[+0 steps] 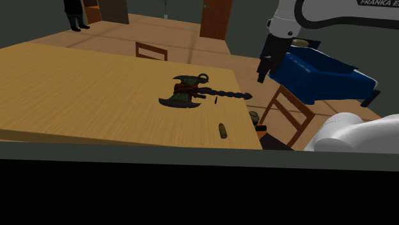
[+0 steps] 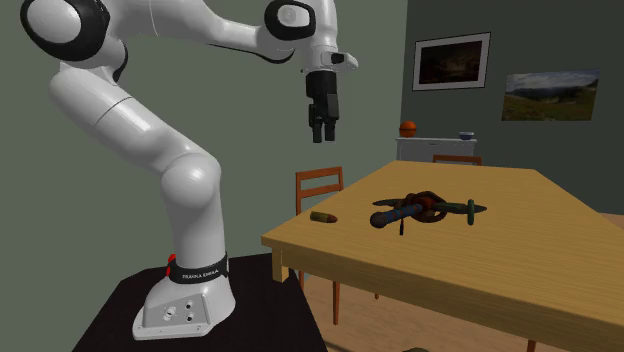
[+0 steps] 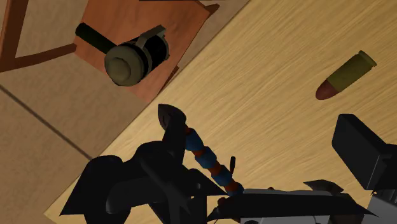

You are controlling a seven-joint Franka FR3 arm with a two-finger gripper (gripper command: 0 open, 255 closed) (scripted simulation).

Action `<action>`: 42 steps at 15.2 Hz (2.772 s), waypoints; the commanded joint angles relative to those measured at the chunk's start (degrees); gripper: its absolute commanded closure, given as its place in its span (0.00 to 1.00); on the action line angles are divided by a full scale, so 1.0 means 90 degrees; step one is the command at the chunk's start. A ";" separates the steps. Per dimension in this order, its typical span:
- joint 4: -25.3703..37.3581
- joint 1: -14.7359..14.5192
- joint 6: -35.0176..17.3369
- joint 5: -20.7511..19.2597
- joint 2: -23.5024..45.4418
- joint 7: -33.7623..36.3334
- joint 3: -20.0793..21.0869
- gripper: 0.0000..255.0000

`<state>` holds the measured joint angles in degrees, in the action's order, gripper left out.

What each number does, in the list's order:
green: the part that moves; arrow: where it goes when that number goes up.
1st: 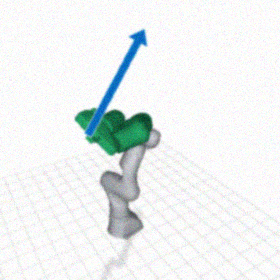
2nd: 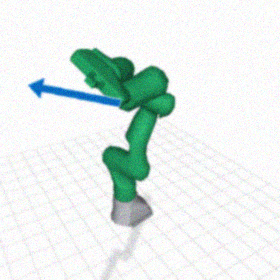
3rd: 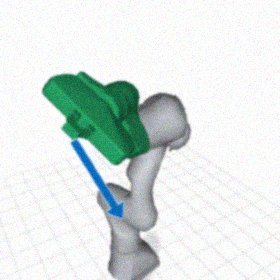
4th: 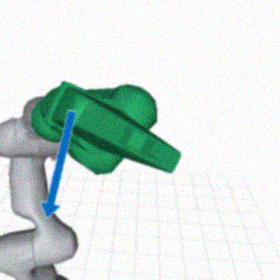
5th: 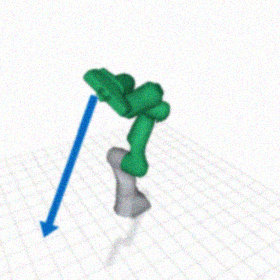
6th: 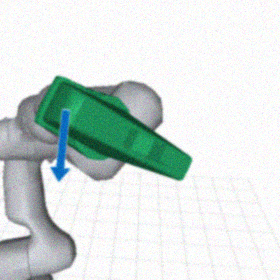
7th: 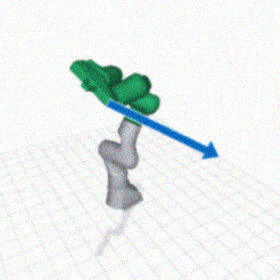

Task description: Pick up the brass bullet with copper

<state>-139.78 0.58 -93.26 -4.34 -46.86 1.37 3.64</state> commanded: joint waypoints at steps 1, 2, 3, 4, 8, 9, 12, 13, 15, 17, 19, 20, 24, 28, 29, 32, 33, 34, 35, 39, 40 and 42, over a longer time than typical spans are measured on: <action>0.0000 0.0000 0.0000 0.0000 0.0000 0.0000 0.0000 0.00; -0.0182 0.0025 -0.0156 0.0107 -0.0011 0.0267 0.0095 0.00; -0.0355 0.0050 -0.0317 0.0217 -0.0010 0.0532 0.0194 0.00; -0.0521 0.0071 -0.0485 0.0329 0.0002 0.0798 0.0296 0.00; -0.1094 0.0138 -0.1221 0.0793 0.0184 0.1849 0.0732 0.00; -0.1213 0.0151 -0.1423 0.0911 0.0265 0.2110 0.0847 0.00; -0.1508 0.0192 -0.2071 0.1262 0.0603 0.2884 0.1210 0.00; -0.1584 0.0206 -0.2302 0.1374 0.0748 0.3141 0.1334 0.00; -0.1701 0.0243 -0.2783 0.1586 0.1086 0.3653 0.1587 0.00; -0.1770 0.0296 -0.3287 0.1775 0.1488 0.4164 0.1847 0.00; -0.1790 0.0371 -0.3809 0.1926 0.1950 0.4679 0.2111 0.00; -0.1781 0.0418 -0.4074 0.1981 0.2201 0.4941 0.2243 0.00; -0.1886 0.0480 -0.4605 0.2004 0.2613 0.5156 0.2409 0.00; -0.2022 0.0527 -0.5071 0.1970 0.2948 0.5204 0.2507 0.00; -0.2039 0.0535 -0.5139 0.1961 0.3000 0.5213 0.2521 0.00; -0.2033 0.0545 -0.5138 0.1953 0.3006 0.5202 0.2512 1.00; -0.2034 0.0544 -0.5133 0.1954 0.2999 0.5198 0.2509 1.00; -0.2038 0.0542 -0.5128 0.1957 0.2991 0.5196 0.2507 1.00; -0.2035 0.0544 -0.5128 0.1955 0.2995 0.5197 0.2508 1.00; -0.2046 0.0539 -0.5149 0.1959 0.3003 0.5204 0.2516 1.00; -0.2040 0.0534 -0.5139 0.1961 0.3000 0.5213 0.2520 1.00; -0.1977 0.0505 -0.4903 0.1984 0.2824 0.5186 0.2468 1.00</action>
<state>-157.68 5.27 -138.03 13.38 -21.02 48.13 25.95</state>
